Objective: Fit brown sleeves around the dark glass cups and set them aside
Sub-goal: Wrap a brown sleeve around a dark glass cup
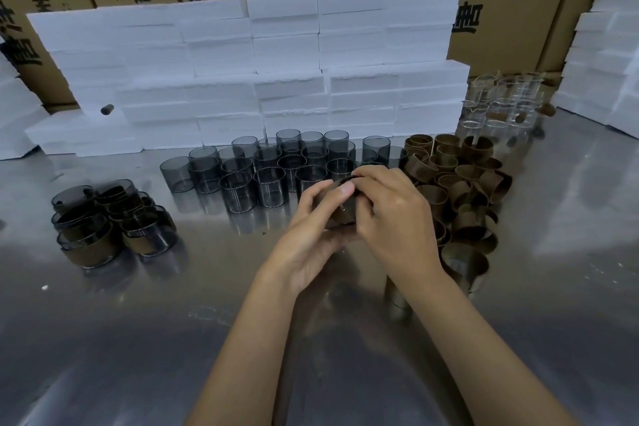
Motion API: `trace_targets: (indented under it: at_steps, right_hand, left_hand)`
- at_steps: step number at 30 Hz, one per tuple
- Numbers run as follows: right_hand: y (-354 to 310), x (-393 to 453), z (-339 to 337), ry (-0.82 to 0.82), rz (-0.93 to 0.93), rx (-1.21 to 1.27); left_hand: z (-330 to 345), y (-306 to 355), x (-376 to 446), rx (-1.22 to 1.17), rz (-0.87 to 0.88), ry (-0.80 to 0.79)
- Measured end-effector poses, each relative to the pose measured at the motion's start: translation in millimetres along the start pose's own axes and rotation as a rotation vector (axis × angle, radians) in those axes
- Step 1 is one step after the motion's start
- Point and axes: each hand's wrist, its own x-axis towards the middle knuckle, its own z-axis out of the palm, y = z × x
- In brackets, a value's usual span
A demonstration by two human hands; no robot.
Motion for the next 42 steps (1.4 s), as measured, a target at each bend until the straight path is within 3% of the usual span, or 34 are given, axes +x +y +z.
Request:
trace_targets:
  at_steps: [4, 10, 13, 16, 19, 26, 42]
  right_hand:
    - [0, -1, -1, 0.047, 0.127, 0.078]
    - [0, 2, 2, 0.038, 0.472, 0.564]
    - [2, 5, -1, -0.086, 0.728, 0.808]
    - [4, 6, 2, -0.259, 0.880, 0.868]
    - [5, 6, 5, -0.352, 0.903, 0.907]
    - [2, 5, 3, -0.357, 0.857, 0.934]
    - [6, 0, 10, -0.229, 0.761, 0.855]
  left_hand:
    - [4, 0, 1, -0.024, -0.007, 0.003]
    - [7, 0, 2, -0.105, -0.019, 0.015]
    - [8, 1, 1, -0.088, -0.036, 0.007]
    - [10, 0, -1, -0.096, -0.008, -0.043]
    - [10, 0, 0, -0.106, 0.035, -0.072]
    - [9, 0, 1, -0.067, 0.055, -0.046]
    - [6, -1, 4, -0.013, 0.086, -0.034]
